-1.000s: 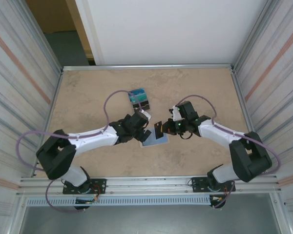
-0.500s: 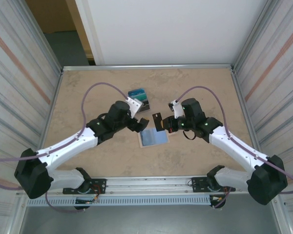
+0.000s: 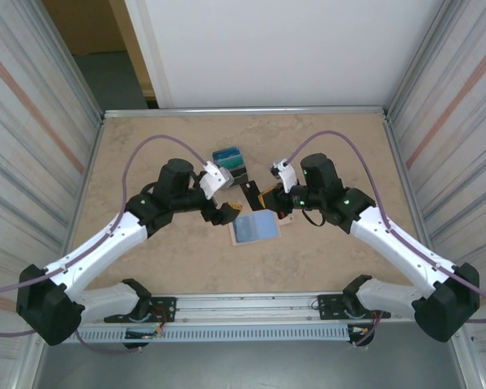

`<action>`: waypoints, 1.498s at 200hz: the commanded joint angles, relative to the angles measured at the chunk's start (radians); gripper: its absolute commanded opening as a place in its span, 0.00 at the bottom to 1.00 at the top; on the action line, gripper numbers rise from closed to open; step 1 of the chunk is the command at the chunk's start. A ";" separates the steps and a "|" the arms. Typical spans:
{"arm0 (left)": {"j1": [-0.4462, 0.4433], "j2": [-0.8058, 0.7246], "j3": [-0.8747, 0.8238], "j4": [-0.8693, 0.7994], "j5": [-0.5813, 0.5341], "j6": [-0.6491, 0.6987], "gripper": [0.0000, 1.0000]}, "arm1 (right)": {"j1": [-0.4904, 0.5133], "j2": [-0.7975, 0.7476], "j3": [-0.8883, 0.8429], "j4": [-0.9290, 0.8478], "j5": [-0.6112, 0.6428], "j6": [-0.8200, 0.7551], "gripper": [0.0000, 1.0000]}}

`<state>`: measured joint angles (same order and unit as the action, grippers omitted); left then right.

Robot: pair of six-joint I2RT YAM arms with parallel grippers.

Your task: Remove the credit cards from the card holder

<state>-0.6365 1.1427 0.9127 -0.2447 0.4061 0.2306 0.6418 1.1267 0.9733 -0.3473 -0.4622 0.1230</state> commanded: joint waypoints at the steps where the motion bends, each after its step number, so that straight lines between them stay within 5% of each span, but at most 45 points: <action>1: 0.000 0.010 0.038 -0.039 0.054 0.084 0.87 | 0.017 0.013 0.051 -0.052 -0.050 -0.082 0.00; 103: -0.019 0.055 0.094 -0.058 0.176 0.236 0.61 | 0.062 0.085 0.151 -0.188 -0.116 -0.199 0.00; 178: -0.045 0.098 0.123 -0.109 0.204 0.285 0.02 | 0.064 0.107 0.160 -0.200 -0.108 -0.212 0.00; 239: -0.045 0.032 0.044 -0.012 0.103 0.219 0.00 | 0.041 0.034 0.072 -0.067 -0.028 -0.108 0.48; 299: -0.031 -0.190 -0.208 0.343 -0.203 -0.198 0.00 | 0.000 -0.122 -0.165 0.322 0.008 0.189 0.73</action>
<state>-0.6800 1.0420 0.7872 -0.0959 0.3344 0.2646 0.6609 1.0538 0.8822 -0.2581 -0.4675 0.1295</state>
